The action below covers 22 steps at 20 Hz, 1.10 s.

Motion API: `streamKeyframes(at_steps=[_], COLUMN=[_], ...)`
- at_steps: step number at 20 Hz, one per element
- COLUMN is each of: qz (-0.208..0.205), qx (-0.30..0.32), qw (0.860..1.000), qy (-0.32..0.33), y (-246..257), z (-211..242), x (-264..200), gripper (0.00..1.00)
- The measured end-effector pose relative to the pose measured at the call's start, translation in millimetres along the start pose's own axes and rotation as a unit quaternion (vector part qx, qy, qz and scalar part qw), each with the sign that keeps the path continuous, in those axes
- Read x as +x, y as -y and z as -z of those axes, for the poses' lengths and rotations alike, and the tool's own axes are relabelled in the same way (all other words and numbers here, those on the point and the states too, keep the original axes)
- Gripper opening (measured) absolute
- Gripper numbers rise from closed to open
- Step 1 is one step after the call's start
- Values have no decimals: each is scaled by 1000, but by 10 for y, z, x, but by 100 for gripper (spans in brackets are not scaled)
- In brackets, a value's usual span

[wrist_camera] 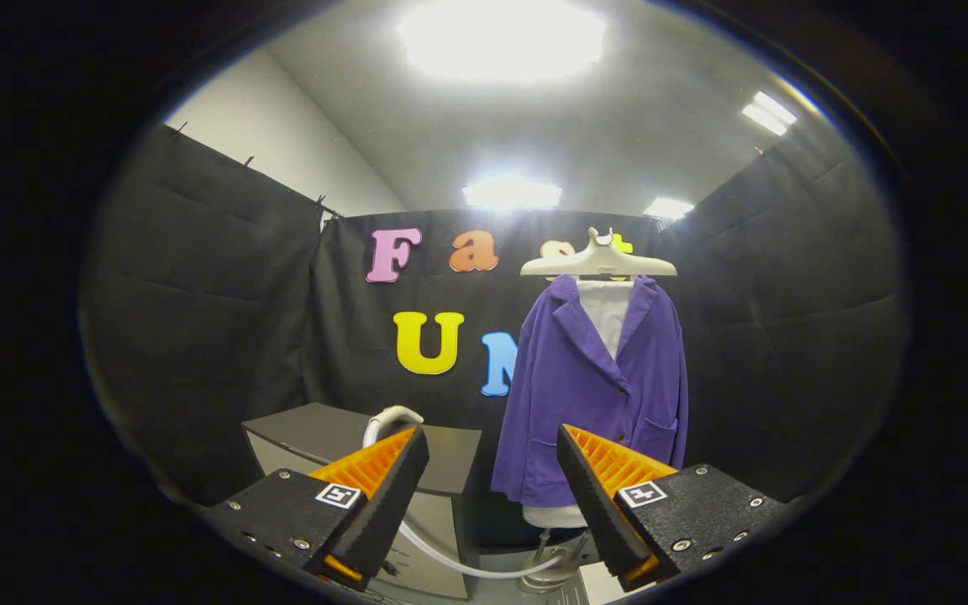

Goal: Iron the clothes twice with a garment steamer, once on the left side and once on the right side.

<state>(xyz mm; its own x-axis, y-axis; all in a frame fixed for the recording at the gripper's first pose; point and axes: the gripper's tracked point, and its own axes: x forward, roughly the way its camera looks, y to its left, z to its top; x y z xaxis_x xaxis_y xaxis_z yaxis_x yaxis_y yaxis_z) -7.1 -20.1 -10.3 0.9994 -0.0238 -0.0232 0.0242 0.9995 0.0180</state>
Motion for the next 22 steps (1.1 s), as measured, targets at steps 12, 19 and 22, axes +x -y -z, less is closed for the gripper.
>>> streamKeyframes(at_steps=[12, 19, 22], qz=[-38, -52, -62], qx=[35, 19, 24], qw=[998, 998, 997], qy=[-25, -35, -39], y=[-659, -1348, -1681], z=[210, 169, 55], x=[265, 696, 968], gripper=[95, 95, 95])
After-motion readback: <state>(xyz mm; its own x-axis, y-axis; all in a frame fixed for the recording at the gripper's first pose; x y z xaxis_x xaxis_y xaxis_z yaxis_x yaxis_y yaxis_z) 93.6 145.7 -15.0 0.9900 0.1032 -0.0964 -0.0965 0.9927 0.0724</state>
